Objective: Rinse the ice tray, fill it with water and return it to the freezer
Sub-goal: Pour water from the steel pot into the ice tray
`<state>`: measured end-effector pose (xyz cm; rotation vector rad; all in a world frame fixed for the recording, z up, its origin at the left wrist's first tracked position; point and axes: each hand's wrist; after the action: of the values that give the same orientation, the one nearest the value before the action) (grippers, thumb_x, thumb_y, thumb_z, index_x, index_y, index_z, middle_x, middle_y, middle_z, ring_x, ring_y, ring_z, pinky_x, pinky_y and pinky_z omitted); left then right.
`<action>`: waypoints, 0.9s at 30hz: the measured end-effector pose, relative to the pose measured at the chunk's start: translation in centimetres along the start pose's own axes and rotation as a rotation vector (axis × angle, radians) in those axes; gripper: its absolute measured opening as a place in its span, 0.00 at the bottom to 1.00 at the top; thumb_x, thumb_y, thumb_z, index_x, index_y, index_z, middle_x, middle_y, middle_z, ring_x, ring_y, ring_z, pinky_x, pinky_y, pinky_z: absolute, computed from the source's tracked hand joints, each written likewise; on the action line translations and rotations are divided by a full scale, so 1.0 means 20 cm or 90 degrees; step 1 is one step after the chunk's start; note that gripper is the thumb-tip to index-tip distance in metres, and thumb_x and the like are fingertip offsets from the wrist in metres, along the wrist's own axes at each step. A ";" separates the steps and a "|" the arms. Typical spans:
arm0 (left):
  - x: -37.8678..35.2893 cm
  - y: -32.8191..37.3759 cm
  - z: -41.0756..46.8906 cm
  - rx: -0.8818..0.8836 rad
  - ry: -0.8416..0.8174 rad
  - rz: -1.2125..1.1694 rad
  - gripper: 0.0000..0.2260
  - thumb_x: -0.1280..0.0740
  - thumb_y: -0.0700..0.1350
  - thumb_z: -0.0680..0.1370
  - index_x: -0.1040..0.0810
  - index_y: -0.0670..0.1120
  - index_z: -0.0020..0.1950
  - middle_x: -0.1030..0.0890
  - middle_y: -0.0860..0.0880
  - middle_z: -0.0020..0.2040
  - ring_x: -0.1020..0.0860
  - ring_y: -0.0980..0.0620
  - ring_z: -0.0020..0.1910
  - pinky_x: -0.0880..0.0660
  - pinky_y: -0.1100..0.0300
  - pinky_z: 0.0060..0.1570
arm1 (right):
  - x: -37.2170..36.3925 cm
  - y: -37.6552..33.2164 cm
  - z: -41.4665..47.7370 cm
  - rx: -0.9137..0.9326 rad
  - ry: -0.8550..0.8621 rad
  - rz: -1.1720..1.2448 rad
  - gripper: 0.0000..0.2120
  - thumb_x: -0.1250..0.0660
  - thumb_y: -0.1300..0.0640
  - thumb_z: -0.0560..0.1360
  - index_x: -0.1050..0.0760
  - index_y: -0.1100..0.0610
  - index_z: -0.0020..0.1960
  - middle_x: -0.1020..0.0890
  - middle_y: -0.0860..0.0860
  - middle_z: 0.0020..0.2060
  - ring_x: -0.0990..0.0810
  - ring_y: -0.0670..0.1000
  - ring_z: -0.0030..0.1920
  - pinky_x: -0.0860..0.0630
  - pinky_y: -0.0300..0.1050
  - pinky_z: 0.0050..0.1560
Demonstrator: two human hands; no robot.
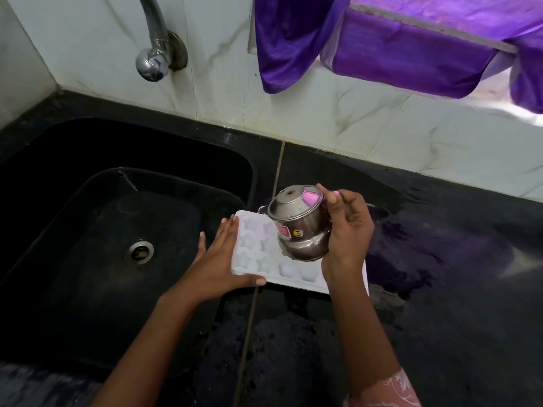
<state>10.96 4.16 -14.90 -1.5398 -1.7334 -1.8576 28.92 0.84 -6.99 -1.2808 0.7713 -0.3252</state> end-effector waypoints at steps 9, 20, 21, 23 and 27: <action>-0.01 0.00 0.01 0.007 0.012 -0.021 0.61 0.41 0.76 0.54 0.68 0.49 0.75 0.65 0.56 0.76 0.69 0.64 0.69 0.73 0.56 0.66 | 0.12 -0.06 0.00 0.012 0.068 0.012 0.03 0.34 0.64 0.73 0.27 0.59 0.42 0.17 0.53 0.41 0.17 0.52 0.51 0.22 0.41 0.51; -0.04 0.02 0.02 -0.014 0.014 -0.042 0.61 0.39 0.75 0.54 0.66 0.50 0.75 0.63 0.55 0.76 0.67 0.63 0.71 0.71 0.56 0.68 | 0.42 -0.13 0.00 0.064 0.153 -0.012 0.05 0.34 0.63 0.73 0.27 0.56 0.40 0.16 0.46 0.36 0.17 0.48 0.47 0.22 0.43 0.51; -0.04 0.02 0.02 -0.016 0.016 -0.046 0.61 0.39 0.75 0.54 0.66 0.50 0.75 0.63 0.55 0.77 0.67 0.63 0.71 0.71 0.56 0.68 | 0.44 -0.14 0.00 0.069 0.165 -0.016 0.06 0.34 0.65 0.74 0.27 0.56 0.39 0.17 0.45 0.35 0.17 0.46 0.46 0.22 0.41 0.49; -0.05 0.02 0.02 -0.016 0.019 -0.050 0.61 0.38 0.74 0.55 0.66 0.50 0.76 0.62 0.55 0.77 0.66 0.62 0.71 0.71 0.56 0.68 | 0.48 -0.16 -0.01 0.076 0.181 -0.005 0.08 0.35 0.66 0.74 0.26 0.55 0.38 0.16 0.46 0.36 0.17 0.47 0.47 0.21 0.41 0.49; -0.05 0.02 0.03 -0.012 0.019 -0.035 0.61 0.39 0.74 0.54 0.65 0.50 0.76 0.62 0.54 0.77 0.66 0.62 0.71 0.70 0.56 0.68 | 0.56 -0.17 -0.02 0.085 0.207 -0.021 0.09 0.34 0.65 0.73 0.26 0.55 0.38 0.16 0.46 0.35 0.17 0.49 0.47 0.21 0.44 0.51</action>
<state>11.97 4.11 -15.47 -1.4778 -1.7671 -1.9188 37.28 -7.32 -7.55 -1.1291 0.9873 -0.6123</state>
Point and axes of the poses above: each hand's wrist, its own z-axis towards the middle knuckle, its own x-axis out of the back of the hand, y = z × x
